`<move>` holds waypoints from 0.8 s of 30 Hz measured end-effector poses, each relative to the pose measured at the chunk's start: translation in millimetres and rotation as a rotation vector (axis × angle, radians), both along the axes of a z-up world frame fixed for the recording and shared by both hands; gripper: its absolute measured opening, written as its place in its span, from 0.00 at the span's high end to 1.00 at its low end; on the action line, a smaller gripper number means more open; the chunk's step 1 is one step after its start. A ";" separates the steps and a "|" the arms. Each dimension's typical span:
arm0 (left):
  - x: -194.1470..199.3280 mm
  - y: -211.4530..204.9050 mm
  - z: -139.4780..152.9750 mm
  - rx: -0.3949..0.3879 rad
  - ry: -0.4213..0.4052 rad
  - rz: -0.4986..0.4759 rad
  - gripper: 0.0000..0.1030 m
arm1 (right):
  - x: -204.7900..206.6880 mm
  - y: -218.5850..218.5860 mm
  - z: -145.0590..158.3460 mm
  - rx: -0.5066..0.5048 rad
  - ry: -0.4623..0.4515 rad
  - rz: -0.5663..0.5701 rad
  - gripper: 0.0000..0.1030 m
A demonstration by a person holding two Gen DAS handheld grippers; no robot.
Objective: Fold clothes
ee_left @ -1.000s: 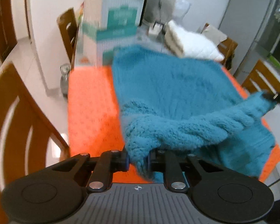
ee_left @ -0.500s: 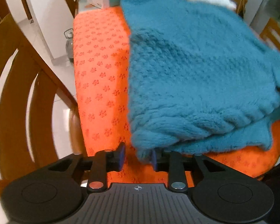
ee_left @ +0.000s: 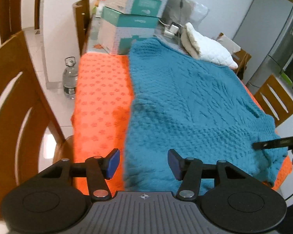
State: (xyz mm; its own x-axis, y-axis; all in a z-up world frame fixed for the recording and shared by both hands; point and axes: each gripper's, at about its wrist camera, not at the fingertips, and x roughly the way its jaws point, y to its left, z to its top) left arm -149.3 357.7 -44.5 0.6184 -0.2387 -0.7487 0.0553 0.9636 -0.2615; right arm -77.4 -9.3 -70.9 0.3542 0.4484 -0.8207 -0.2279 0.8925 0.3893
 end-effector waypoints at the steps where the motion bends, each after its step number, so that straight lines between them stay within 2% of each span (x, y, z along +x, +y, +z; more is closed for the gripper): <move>1: 2.4 -5.4 -4.1 0.006 0.005 -0.006 0.45 | -0.9 -0.9 1.7 0.002 -0.003 0.002 0.88; 4: 6.9 -26.6 -7.9 0.011 0.020 -0.023 0.45 | -3.6 -13.6 15.9 0.027 -0.024 0.000 0.86; 7: 10.9 -47.9 -10.9 0.011 0.033 -0.041 0.45 | -6.3 -47.1 36.6 0.024 -0.050 -0.035 0.69; 9: 13.5 -62.1 -12.9 0.010 0.042 -0.053 0.45 | -8.4 -75.4 47.6 -0.021 -0.074 -0.064 0.56; 12: 17.4 -83.4 -15.9 0.009 0.056 -0.071 0.45 | -9.8 -115.2 58.2 -0.111 -0.103 -0.091 0.47; 15: 21.4 -104.7 -18.9 0.009 0.070 -0.089 0.44 | -10.5 -149.4 57.5 -0.236 -0.125 -0.061 0.41; 19: 25.1 -133.3 -21.3 0.006 0.086 -0.074 0.44 | -5.4 -186.1 40.9 -0.352 -0.097 -0.019 0.40; 23: 25.3 -156.3 -21.3 0.024 0.108 -0.028 0.44 | 9.3 -204.7 26.9 -0.278 -0.080 0.006 0.39; 24: 24.5 -160.3 -20.6 0.025 0.113 -0.014 0.44 | 14.2 -205.8 22.3 -0.269 -0.077 0.020 0.36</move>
State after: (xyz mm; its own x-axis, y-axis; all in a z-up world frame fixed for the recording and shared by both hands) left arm -124.8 197.4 -65.1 0.5265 -0.2270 -0.8193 0.0406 0.9693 -0.2424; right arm -63.2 -215.2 -48.5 0.4137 0.2257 -0.8820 -0.2664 0.9564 0.1197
